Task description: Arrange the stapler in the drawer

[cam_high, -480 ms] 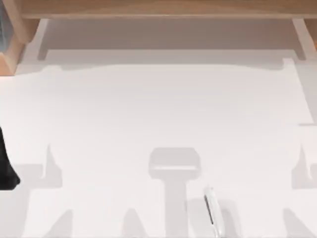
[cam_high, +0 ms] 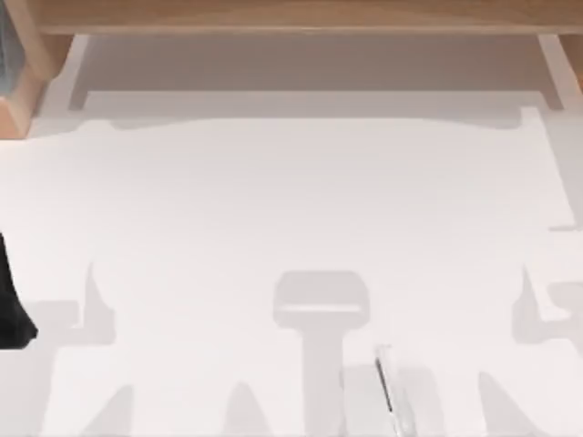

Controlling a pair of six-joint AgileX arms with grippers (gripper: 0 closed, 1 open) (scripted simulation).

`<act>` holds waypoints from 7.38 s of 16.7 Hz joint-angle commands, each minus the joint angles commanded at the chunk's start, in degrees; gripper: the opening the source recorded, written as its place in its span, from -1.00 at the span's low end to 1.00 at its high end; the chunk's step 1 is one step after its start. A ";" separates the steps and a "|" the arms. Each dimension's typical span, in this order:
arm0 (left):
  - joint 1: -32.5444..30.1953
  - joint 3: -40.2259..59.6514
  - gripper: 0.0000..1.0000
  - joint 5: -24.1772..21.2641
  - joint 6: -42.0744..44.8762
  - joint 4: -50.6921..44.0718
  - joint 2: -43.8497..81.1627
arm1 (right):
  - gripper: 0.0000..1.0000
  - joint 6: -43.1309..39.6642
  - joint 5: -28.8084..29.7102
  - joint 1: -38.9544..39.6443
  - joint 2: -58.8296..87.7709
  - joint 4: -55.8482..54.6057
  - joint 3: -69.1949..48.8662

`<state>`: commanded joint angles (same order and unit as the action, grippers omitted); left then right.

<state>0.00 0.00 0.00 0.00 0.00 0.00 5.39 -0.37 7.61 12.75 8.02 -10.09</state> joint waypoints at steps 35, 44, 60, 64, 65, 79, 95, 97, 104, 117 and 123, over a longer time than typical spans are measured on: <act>0.00 0.00 1.00 0.00 0.00 0.00 0.00 | 1.00 31.54 0.23 41.13 93.75 35.69 -50.25; 0.00 0.00 1.00 0.00 0.00 0.00 0.00 | 0.10 31.54 0.23 41.13 93.75 35.69 -50.25; 0.00 0.00 1.00 0.00 0.00 0.00 0.00 | -1.00 31.59 0.24 41.06 93.69 35.68 -50.26; 0.00 0.00 1.00 0.00 0.00 0.00 0.00 | -1.00 31.58 0.23 41.12 92.59 38.33 -51.68; 0.00 0.00 1.00 0.00 0.00 0.00 0.00 | -1.00 31.59 0.23 41.10 92.23 39.63 -52.08; 0.00 0.00 1.00 0.00 0.00 0.00 0.00 | -1.00 25.23 -1.95 29.22 90.30 43.04 -63.05; 0.00 0.00 1.00 0.00 0.00 0.00 0.00 | -1.00 -12.85 -1.57 -28.47 116.94 59.59 -115.89; 0.00 0.00 1.00 0.00 0.00 0.00 0.00 | -1.00 -17.01 -0.65 -29.78 122.87 62.96 -120.93; 0.00 0.00 1.00 0.00 0.00 0.00 0.00 | -1.00 -24.72 1.60 -28.79 136.56 74.01 -132.20; 0.00 0.00 1.00 0.00 0.00 0.00 0.00 | -1.00 -26.90 -2.24 -29.79 134.75 73.41 -133.85; 0.00 0.00 1.00 0.00 0.00 0.00 0.00 | -1.00 -29.38 3.43 -28.45 134.52 72.40 -132.50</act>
<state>0.00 0.00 0.00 0.00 0.00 0.00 -23.99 3.06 -20.84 147.27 80.41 -142.59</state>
